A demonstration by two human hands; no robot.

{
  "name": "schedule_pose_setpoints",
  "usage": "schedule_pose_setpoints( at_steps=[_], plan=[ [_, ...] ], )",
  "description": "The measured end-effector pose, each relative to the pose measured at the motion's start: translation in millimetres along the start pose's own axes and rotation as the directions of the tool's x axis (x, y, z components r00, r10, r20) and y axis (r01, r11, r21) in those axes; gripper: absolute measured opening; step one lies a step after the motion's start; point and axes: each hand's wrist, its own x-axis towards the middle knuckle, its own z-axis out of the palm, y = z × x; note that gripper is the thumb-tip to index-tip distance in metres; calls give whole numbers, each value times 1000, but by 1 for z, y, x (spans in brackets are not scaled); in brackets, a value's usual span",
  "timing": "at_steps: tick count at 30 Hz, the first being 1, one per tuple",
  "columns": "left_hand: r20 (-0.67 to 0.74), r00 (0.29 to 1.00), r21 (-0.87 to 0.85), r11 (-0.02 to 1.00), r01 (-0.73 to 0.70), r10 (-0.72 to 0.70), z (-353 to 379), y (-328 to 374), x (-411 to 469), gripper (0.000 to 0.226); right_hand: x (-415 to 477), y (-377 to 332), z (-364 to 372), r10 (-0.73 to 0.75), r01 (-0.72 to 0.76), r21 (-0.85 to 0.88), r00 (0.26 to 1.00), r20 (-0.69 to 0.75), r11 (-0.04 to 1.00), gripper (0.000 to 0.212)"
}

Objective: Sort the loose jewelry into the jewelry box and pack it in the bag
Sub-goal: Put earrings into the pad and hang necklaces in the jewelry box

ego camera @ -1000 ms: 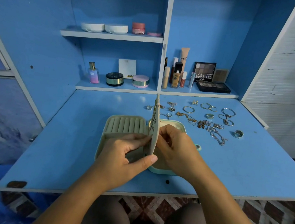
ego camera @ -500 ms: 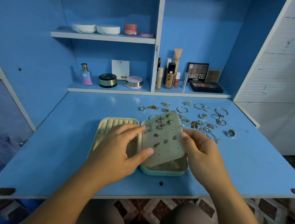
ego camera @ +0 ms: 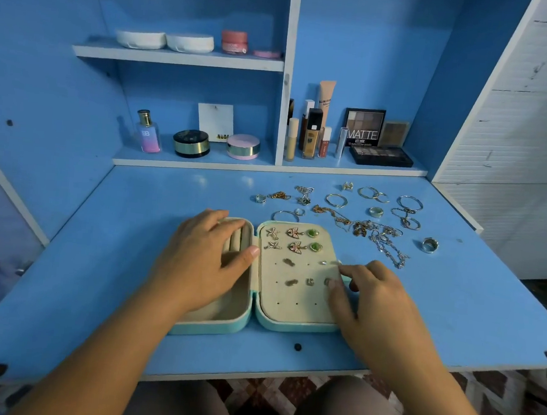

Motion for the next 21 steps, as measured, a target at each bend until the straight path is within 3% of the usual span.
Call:
schedule_pose_setpoints(
  at_steps=[4,8,12,15,21],
  plan=[
    [-16,1000,10,1000,0,0,1,0,0,83,26,9,-19,-56,61,-103,997,53,993,42],
    [-24,1000,9,1000,-4,4,2,-1,1,80,78,20,-22,-82,84,-85,996,26,993,25],
    [-27,1000,4,1000,-8,8,2,-2,1,76,136,26,-2,-149,174,-136,973,176,975,21],
    [-17,1000,4,1000,0,0,1,-1,1,71,170,27,8,-91,123,-126,968,233,984,21],
    [-26,1000,-15,1000,-8,8,3,-2,2,73,176,34,23,-101,110,-53,982,158,992,19]
  ],
)
